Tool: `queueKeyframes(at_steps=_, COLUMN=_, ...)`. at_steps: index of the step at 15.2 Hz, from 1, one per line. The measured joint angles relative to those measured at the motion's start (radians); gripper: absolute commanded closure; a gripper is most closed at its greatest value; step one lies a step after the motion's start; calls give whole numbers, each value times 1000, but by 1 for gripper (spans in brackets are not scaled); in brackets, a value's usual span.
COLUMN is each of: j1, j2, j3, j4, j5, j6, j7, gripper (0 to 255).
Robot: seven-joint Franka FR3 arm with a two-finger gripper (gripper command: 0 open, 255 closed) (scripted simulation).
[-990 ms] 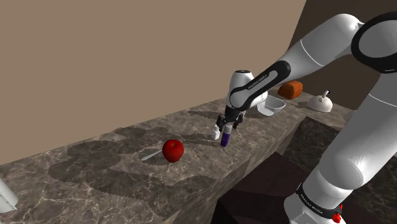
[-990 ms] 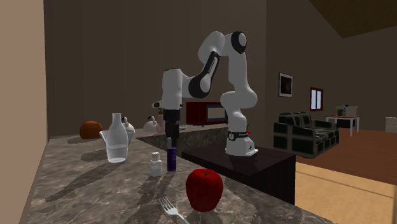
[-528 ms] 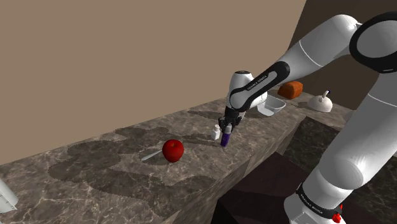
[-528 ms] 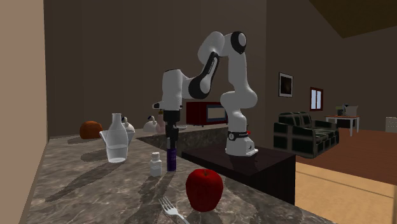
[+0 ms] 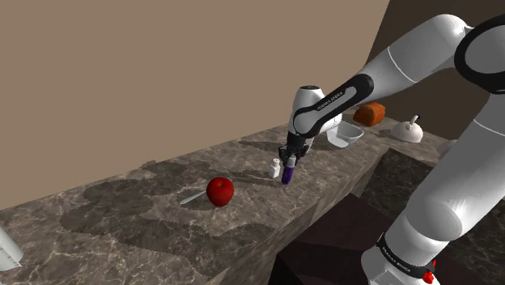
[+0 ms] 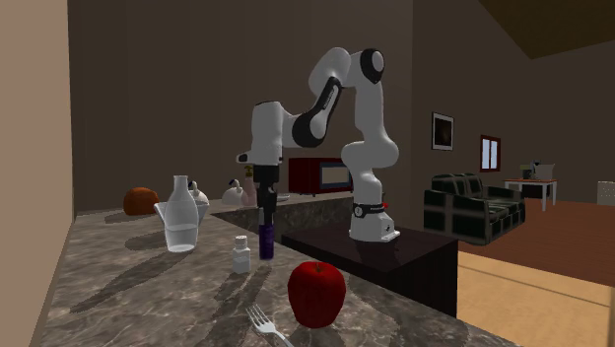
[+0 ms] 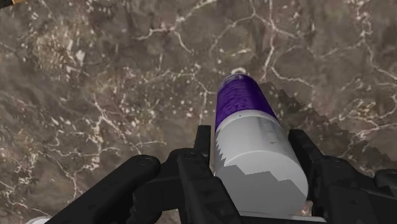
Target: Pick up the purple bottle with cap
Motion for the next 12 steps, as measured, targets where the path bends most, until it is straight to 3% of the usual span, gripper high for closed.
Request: queueKeyframes(at_steps=12, j1=2, j2=-121, j3=0, j4=48, j5=11, j6=-169, j7=-8, gripper=255)
